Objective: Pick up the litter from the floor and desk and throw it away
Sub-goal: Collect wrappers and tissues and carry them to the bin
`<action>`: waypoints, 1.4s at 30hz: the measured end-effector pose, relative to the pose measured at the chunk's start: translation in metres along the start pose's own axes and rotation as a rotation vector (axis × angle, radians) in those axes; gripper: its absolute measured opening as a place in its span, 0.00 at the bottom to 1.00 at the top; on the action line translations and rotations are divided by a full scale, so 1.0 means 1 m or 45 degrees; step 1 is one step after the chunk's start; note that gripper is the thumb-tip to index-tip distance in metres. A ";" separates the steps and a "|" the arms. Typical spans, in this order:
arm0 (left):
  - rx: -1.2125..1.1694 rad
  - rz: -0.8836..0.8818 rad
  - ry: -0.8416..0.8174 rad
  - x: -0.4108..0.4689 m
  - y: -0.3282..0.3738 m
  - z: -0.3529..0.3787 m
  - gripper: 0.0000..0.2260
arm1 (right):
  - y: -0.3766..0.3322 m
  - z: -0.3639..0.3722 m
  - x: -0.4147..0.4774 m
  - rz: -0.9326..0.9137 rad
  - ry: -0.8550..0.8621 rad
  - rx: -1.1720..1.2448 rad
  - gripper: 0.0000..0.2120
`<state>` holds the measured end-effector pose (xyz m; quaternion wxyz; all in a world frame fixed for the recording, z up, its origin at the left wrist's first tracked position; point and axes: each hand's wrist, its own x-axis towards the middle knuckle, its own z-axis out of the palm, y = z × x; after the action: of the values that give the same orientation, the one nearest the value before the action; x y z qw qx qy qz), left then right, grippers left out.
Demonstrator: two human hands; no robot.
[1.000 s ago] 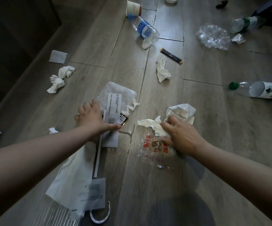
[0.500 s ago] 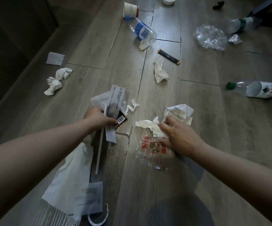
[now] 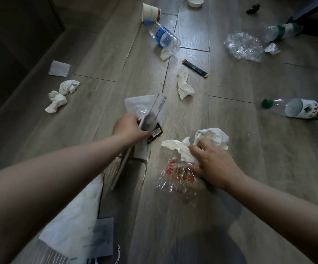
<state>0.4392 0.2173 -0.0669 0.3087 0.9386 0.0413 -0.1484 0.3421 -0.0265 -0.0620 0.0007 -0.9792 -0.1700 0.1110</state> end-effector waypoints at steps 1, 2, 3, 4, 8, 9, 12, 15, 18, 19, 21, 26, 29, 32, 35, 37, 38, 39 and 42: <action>0.073 0.025 0.045 0.002 0.003 0.004 0.11 | 0.003 0.000 -0.003 0.030 0.014 0.014 0.27; 0.132 0.050 0.081 0.005 0.006 0.006 0.12 | 0.006 0.000 -0.006 0.050 0.025 0.026 0.27; 0.173 0.074 0.098 0.007 0.008 0.008 0.12 | 0.009 0.000 -0.010 0.058 0.032 0.033 0.27; 0.190 0.090 0.107 0.009 0.010 0.010 0.12 | 0.012 0.000 -0.012 0.061 0.034 0.034 0.27; 0.139 0.058 0.148 0.011 0.015 0.019 0.10 | 0.021 0.002 -0.020 0.070 0.026 0.044 0.27; 0.121 0.037 0.149 0.012 0.016 0.021 0.10 | 0.022 0.002 -0.021 0.068 0.022 0.046 0.27; 0.039 -0.058 0.114 0.011 0.017 0.019 0.10 | 0.022 -0.002 -0.023 0.087 0.020 0.081 0.27; -0.139 -0.110 0.042 -0.002 0.016 0.015 0.11 | 0.021 -0.014 -0.031 0.134 0.035 0.183 0.26; -0.245 -0.098 -0.032 -0.028 0.031 -0.001 0.11 | 0.021 -0.034 -0.046 0.196 0.099 0.348 0.21; -0.256 -0.093 -0.061 -0.037 0.041 -0.011 0.12 | 0.023 -0.044 -0.052 0.254 0.123 0.426 0.19; -0.282 -0.111 -0.095 -0.058 0.060 -0.030 0.11 | 0.024 -0.061 -0.065 0.369 0.165 0.577 0.17; -0.420 -0.222 -0.189 -0.127 0.127 -0.089 0.09 | 0.022 -0.132 -0.124 0.636 0.247 0.843 0.10; -0.442 -0.272 -0.207 -0.172 0.184 -0.133 0.10 | 0.023 -0.199 -0.169 0.781 0.276 0.862 0.10; -0.446 -0.250 -0.244 -0.215 0.255 -0.183 0.11 | 0.030 -0.285 -0.208 0.906 0.365 0.876 0.12; -0.517 -0.230 -0.348 -0.260 0.333 -0.236 0.13 | 0.036 -0.378 -0.248 1.025 0.414 0.870 0.14; -0.551 -0.180 -0.360 -0.288 0.384 -0.275 0.13 | 0.038 -0.438 -0.276 1.103 0.442 0.913 0.16; -0.558 -0.149 -0.352 -0.301 0.408 -0.295 0.12 | 0.037 -0.469 -0.291 1.136 0.462 0.930 0.17; -0.566 -0.123 -0.346 -0.314 0.431 -0.315 0.11 | 0.037 -0.500 -0.306 1.161 0.482 0.942 0.17; -0.567 -0.043 -0.360 -0.353 0.492 -0.374 0.14 | 0.030 -0.589 -0.353 1.267 0.523 0.968 0.17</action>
<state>0.2804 0.0475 0.6061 0.5077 0.8168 0.0452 -0.2704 0.1567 -0.1511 0.5881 0.3275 -0.8737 0.3577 -0.0387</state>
